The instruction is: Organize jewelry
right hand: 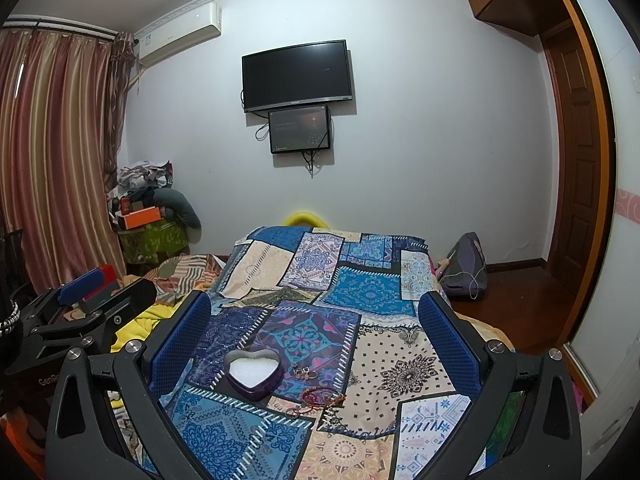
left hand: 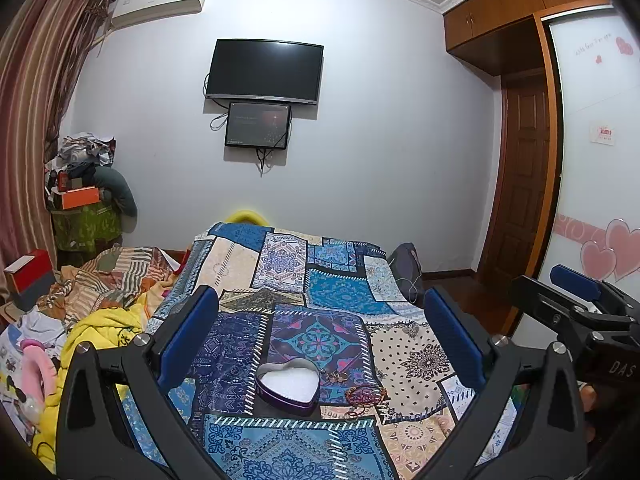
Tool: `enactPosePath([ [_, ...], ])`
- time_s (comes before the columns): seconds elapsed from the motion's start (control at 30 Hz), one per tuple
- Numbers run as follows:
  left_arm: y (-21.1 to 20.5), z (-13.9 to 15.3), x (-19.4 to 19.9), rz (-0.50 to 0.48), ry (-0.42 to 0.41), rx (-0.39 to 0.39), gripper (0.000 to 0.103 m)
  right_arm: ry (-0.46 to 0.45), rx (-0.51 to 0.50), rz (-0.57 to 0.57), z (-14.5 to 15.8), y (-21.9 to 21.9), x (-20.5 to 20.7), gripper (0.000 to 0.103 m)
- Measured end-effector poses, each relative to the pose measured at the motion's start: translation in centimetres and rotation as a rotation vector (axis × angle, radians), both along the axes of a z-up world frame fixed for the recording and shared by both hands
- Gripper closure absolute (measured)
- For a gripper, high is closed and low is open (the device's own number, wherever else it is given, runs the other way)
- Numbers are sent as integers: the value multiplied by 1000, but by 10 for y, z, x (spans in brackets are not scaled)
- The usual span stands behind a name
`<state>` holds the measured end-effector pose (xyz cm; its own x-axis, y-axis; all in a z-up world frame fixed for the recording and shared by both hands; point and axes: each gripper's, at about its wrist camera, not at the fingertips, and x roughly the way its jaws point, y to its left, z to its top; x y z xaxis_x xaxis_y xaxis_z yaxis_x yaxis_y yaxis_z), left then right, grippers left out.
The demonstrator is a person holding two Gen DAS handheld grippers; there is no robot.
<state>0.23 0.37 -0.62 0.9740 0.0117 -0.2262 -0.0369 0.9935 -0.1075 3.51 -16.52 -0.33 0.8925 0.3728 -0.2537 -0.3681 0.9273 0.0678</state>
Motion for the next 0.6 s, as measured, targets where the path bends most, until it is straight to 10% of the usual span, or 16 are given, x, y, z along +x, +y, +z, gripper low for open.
enactPosePath([
  [0.6,2,0,0,8,4,3,0,6,1,5,-1,4,-3,0],
])
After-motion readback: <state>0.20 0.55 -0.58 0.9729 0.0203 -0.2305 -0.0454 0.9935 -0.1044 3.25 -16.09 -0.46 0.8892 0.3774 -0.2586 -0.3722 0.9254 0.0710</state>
